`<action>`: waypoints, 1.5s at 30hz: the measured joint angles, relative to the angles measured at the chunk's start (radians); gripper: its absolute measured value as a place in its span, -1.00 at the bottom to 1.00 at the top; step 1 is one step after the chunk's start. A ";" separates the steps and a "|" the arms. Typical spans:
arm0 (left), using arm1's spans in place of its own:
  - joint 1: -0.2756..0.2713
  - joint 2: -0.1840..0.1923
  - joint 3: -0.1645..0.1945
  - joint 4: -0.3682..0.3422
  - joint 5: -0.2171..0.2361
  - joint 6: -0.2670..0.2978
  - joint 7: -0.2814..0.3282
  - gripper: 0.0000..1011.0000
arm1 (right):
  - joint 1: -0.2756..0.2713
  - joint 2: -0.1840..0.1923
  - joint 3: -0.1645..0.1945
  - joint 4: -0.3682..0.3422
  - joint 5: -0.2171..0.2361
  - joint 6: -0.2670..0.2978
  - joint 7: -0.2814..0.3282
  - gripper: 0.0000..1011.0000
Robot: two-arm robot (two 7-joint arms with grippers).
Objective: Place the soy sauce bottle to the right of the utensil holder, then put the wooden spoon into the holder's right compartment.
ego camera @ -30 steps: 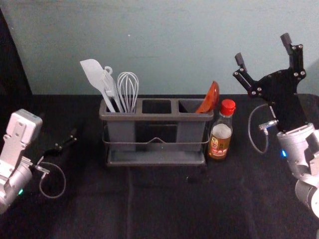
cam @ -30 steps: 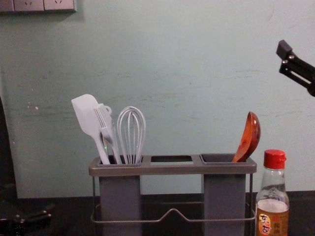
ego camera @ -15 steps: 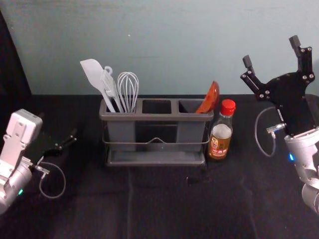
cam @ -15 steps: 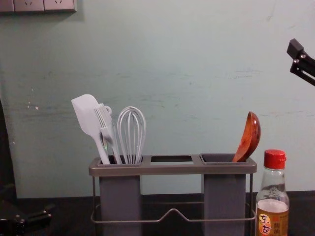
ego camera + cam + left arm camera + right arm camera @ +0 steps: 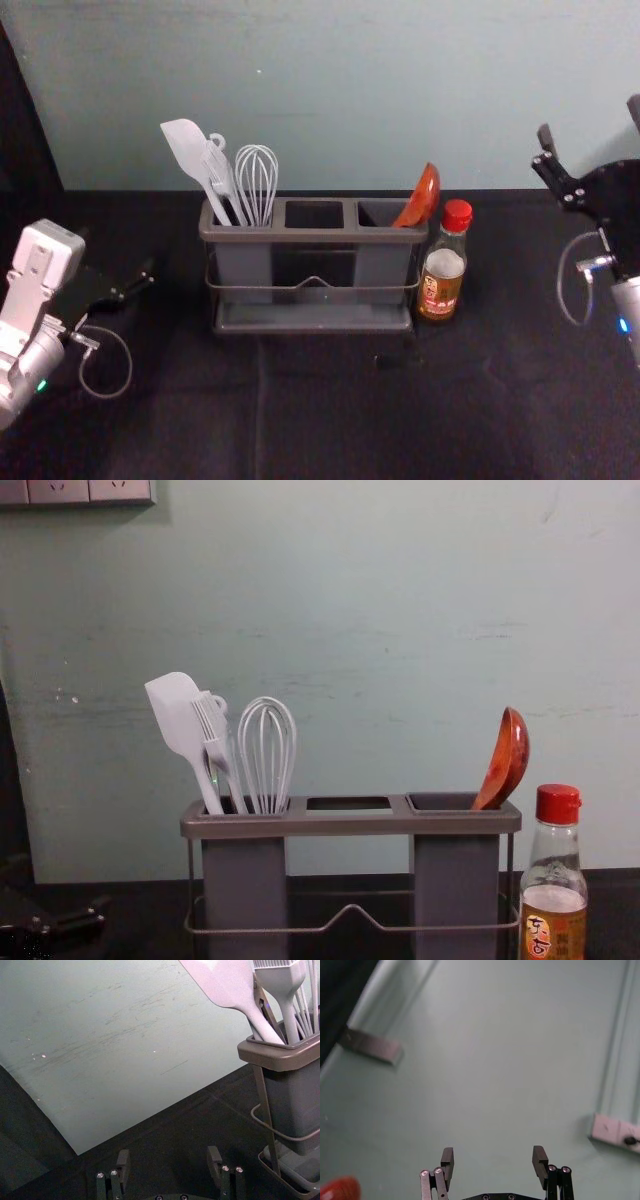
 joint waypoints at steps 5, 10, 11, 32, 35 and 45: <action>0.000 0.000 0.000 0.000 0.000 0.000 0.000 1.00 | -0.038 0.010 0.019 -0.020 -0.016 0.147 -0.017 0.99; 0.000 0.000 0.000 0.000 0.000 0.000 0.000 1.00 | -0.059 0.022 0.020 0.002 -0.016 0.228 -0.020 0.99; 0.000 0.000 0.000 0.000 0.000 0.000 0.000 1.00 | -0.062 0.023 0.019 0.008 -0.015 0.235 -0.020 0.99; 0.000 0.000 0.000 0.000 0.000 0.000 0.000 1.00 | -0.101 0.076 -0.037 0.132 -0.009 0.299 -0.043 0.99; 0.000 0.000 0.000 0.000 0.000 0.000 0.000 1.00 | -0.081 0.090 -0.055 0.130 0.002 0.340 -0.012 0.99; 0.000 0.000 0.000 0.000 0.000 0.000 0.000 1.00 | 0.009 0.099 -0.103 0.098 0.068 0.558 0.079 0.99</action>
